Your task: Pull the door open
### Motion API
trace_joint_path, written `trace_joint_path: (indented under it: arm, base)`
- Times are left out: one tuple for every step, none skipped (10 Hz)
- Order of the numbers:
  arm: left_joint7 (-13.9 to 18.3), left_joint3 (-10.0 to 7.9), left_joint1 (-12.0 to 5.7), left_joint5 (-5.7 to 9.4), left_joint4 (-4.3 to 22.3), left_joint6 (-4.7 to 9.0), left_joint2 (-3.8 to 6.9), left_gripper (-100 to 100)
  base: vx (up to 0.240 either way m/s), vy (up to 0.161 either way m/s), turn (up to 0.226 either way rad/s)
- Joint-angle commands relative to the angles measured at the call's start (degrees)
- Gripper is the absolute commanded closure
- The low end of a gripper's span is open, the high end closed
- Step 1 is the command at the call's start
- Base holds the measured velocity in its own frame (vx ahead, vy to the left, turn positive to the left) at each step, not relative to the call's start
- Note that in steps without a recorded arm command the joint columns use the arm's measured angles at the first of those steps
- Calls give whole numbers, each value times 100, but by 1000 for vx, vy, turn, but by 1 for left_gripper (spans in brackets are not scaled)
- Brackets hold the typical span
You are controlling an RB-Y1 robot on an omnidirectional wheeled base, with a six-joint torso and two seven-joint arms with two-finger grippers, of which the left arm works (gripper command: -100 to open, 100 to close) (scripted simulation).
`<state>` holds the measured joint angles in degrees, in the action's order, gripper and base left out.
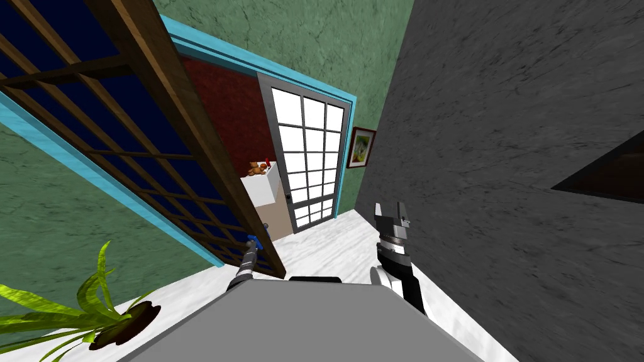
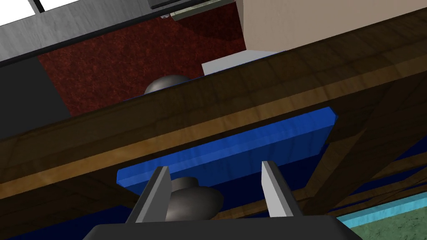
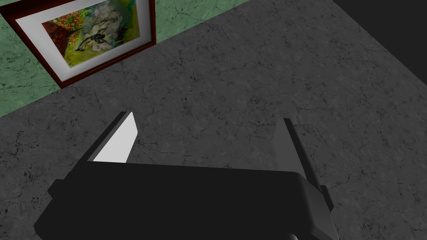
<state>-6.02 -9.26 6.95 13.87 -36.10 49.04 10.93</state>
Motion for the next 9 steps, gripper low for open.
trace_joint_path:
  arm:
    - [274, -25, 120, 96, -119, -123, 72, 100]
    - [274, -25, 120, 96, -119, -123, 72, 100]
    - [479, 34, 98, 128, -120, -116, 88, 100]
    - [619, 101, 72, 166, -122, -107, 106, 100]
    - [703, 101, 72, 166, -122, -107, 106, 100]
    - [919, 168, 46, 204, -124, -99, 124, 100]
    - [928, 168, 46, 204, -124, -99, 124, 100]
    - [928, 168, 46, 204, -124, -99, 124, 100]
    - [928, 168, 46, 204, -124, -99, 124, 100]
  base:
    - [-49, 36, -57]
    - [-59, 34, -36]
    - [-56, 27, -52]
    - [-82, 46, -96]
    - [-69, 34, -51]
    - [-58, 25, -64]
    - [-41, 24, -28]
    - [-14, 17, 3]
    - [0, 0, 0]
